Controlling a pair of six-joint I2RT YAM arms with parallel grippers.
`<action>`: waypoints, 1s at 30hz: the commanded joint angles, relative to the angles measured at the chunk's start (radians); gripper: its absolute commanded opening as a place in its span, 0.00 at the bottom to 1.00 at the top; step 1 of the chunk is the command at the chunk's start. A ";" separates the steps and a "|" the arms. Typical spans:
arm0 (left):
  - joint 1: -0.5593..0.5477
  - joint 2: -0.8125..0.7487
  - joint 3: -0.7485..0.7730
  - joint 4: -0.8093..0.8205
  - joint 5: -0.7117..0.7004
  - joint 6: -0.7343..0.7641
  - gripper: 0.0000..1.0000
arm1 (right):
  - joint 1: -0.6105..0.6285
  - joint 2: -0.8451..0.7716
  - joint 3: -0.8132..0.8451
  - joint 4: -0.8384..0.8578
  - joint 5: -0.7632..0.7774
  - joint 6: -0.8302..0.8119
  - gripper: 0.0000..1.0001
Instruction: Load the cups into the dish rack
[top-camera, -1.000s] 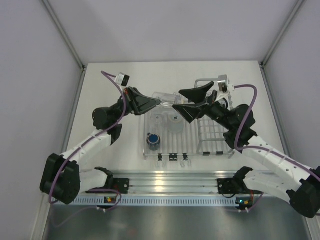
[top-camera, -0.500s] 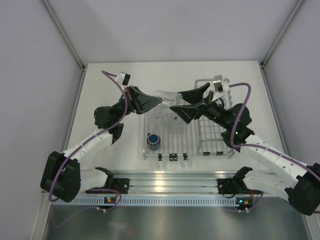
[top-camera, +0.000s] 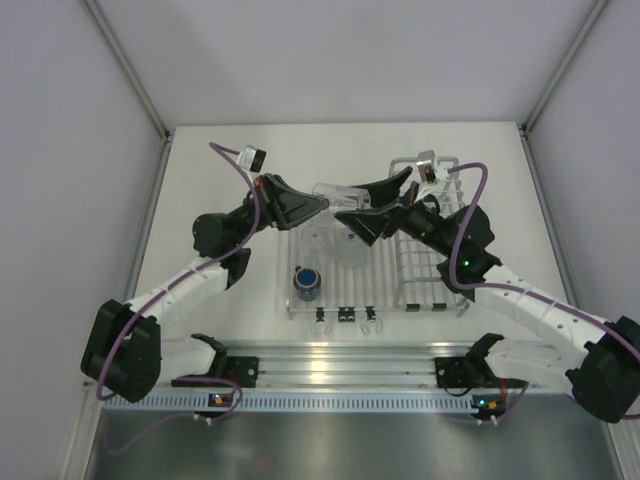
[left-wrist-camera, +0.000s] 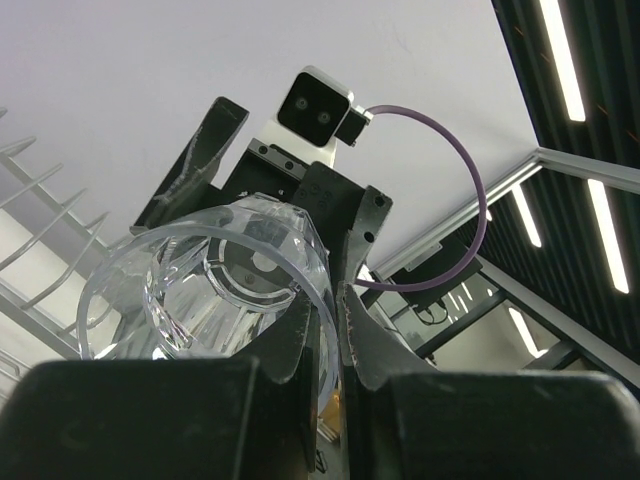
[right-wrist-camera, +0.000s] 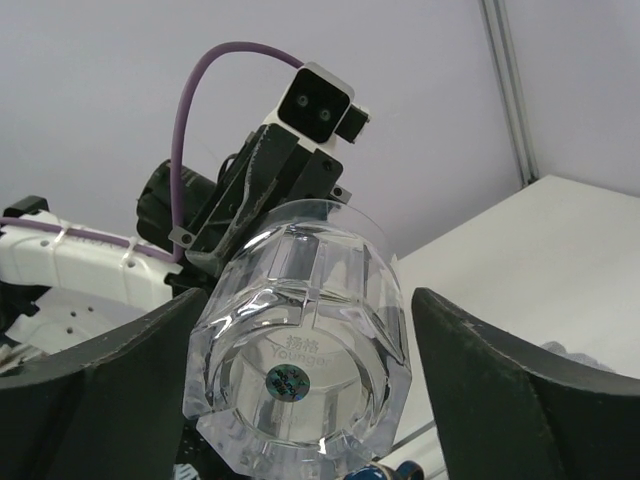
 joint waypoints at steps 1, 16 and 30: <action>-0.014 -0.005 0.039 0.252 -0.039 0.024 0.00 | 0.012 0.007 0.019 0.065 -0.018 0.001 0.80; -0.026 -0.002 0.034 0.253 -0.014 0.027 0.38 | 0.020 -0.014 0.022 0.004 0.030 -0.049 0.00; -0.024 -0.116 0.017 -0.200 0.076 0.311 0.57 | 0.018 -0.094 0.025 -0.085 0.099 -0.118 0.00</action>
